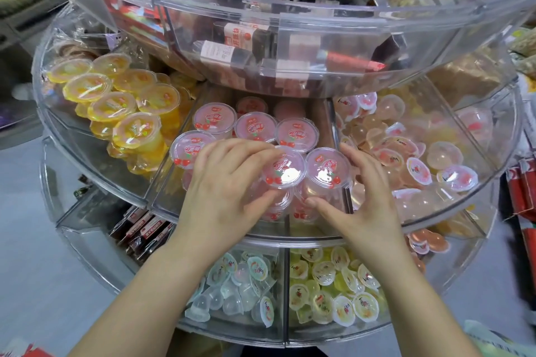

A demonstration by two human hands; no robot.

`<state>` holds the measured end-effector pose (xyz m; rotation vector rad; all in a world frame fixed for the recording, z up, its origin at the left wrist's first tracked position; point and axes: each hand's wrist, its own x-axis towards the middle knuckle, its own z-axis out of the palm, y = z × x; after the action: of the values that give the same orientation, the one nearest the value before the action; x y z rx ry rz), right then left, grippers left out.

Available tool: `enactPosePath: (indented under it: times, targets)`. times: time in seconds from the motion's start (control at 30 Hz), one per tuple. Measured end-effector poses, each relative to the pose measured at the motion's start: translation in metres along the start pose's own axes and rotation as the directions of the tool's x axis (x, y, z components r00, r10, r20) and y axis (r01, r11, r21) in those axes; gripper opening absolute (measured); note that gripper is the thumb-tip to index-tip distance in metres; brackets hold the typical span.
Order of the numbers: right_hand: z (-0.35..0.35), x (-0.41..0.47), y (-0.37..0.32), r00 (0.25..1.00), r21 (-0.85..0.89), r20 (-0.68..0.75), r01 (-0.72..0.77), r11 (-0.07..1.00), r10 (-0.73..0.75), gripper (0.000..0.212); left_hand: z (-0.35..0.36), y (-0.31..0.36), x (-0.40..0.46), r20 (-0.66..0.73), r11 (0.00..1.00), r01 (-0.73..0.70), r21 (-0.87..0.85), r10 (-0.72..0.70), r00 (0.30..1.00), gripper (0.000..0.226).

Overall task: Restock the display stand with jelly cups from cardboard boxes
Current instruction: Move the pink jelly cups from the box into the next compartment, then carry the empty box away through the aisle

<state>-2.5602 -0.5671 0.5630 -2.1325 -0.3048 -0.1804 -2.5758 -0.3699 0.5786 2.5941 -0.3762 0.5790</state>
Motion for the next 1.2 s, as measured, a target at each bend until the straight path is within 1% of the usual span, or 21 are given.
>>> enactPosePath:
  times: [0.1,0.17,0.23,0.27,0.33,0.4,0.47,0.53,0.6,0.67,0.73,0.8,0.87,0.9,0.93,0.97,1.03,1.07,1.13,1.17,1.2]
  targets:
    - [-0.007,-0.001,-0.01,0.999,-0.01,-0.048,0.021,1.0,-0.022,0.071,-0.009,-0.001,-0.003,-0.032,0.994,-0.003,-0.109,-0.001,0.999,0.043]
    - [-0.01,-0.002,-0.023,0.992,-0.02,-0.095,0.079,0.997,-0.08,0.07,-0.019,-0.003,-0.011,-0.089,0.979,0.038,-0.202,-0.057,0.994,0.036]
    - [-0.005,-0.005,-0.042,0.977,-0.027,-0.116,0.177,0.984,-0.179,0.056,-0.03,-0.01,-0.025,-0.157,0.958,0.098,-0.269,-0.144,0.977,0.028]
    - [0.0,-0.008,-0.052,0.969,-0.011,-0.108,0.223,0.975,-0.223,0.047,-0.036,-0.015,-0.035,-0.183,0.942,0.136,-0.306,-0.198,0.963,0.024]
    - [0.018,-0.017,-0.072,0.954,0.087,-0.056,0.298,0.951,-0.294,0.028,-0.049,-0.026,-0.06,-0.208,0.889,0.233,-0.394,-0.333,0.92,0.018]
    - [0.045,-0.029,-0.09,0.937,0.231,0.078,0.316,0.92,-0.341,0.02,-0.06,-0.039,-0.093,-0.211,0.818,0.347,-0.459,-0.479,0.852,0.02]
    - [0.082,-0.044,-0.103,0.885,0.328,0.287,0.27,0.905,-0.368,0.018,-0.063,-0.055,-0.134,-0.211,0.732,0.467,-0.496,-0.624,0.753,0.025]
    - [0.127,-0.063,-0.107,0.791,0.332,0.488,0.223,0.917,-0.369,0.018,-0.058,-0.075,-0.18,-0.205,0.607,0.576,-0.548,-0.765,0.611,0.027]
    - [0.178,-0.089,-0.099,0.667,0.274,0.683,0.142,0.951,-0.296,0.021,-0.043,-0.096,-0.233,-0.166,0.444,0.673,-0.591,-0.884,0.437,0.03]
    - [0.231,-0.122,-0.076,0.538,0.17,0.826,0.048,0.984,-0.169,0.022,-0.022,-0.119,-0.289,-0.112,0.289,0.741,-0.606,-0.953,0.281,0.029]
    - [0.285,-0.156,-0.037,0.437,0.026,0.899,-0.04,0.999,-0.006,0.021,0.006,-0.142,-0.348,-0.03,0.137,0.791,-0.596,-0.988,0.149,0.026]
    - [0.335,-0.189,0.013,0.317,-0.171,0.928,-0.099,0.98,0.194,0.022,0.039,-0.164,-0.409,0.069,-0.002,0.83,-0.558,-0.997,0.043,0.024]
    - [0.378,-0.22,0.074,0.147,-0.381,0.906,-0.119,0.917,0.396,0.026,0.075,-0.184,-0.469,0.165,-0.13,0.87,-0.475,-0.985,-0.057,0.023]
    - [0.398,-0.236,0.106,0.089,-0.477,0.869,-0.111,0.872,0.487,0.031,0.093,-0.193,-0.497,0.205,-0.17,0.894,-0.415,-0.975,-0.091,0.023]
    - [0.417,-0.249,0.14,0.076,-0.56,0.819,-0.107,0.821,0.569,0.036,0.112,-0.203,-0.524,0.24,-0.197,0.917,-0.348,-0.964,-0.116,0.022]
    - [0.435,-0.261,0.171,0.099,-0.635,0.759,-0.105,0.765,0.643,0.038,0.131,-0.214,-0.549,0.273,-0.215,0.934,-0.285,-0.952,-0.136,0.022]
    - [0.468,-0.276,0.229,0.187,-0.749,0.629,-0.112,0.653,0.754,0.043,0.169,-0.24,-0.59,0.32,-0.222,0.958,-0.18,-0.934,-0.156,0.027]
    - [0.484,-0.282,0.253,0.23,-0.788,0.562,-0.145,0.599,0.795,0.047,0.188,-0.255,-0.606,0.332,-0.199,0.971,-0.13,-0.932,-0.147,0.033]
    - [0.513,-0.291,0.295,0.275,-0.83,0.433,-0.249,0.499,0.858,0.051,0.224,-0.286,-0.627,0.339,-0.137,0.989,-0.046,-0.934,-0.114,0.045]
    - [0.523,-0.297,0.313,0.296,-0.828,0.391,-0.299,0.474,0.871,0.049,0.242,-0.3,-0.633,0.344,-0.114,0.993,-0.035,-0.934,-0.095,0.05]
    - [0.532,-0.303,0.329,0.324,-0.814,0.371,-0.337,0.473,0.87,0.046,0.259,-0.313,-0.638,0.35,-0.1,0.994,-0.05,-0.934,-0.076,0.056]
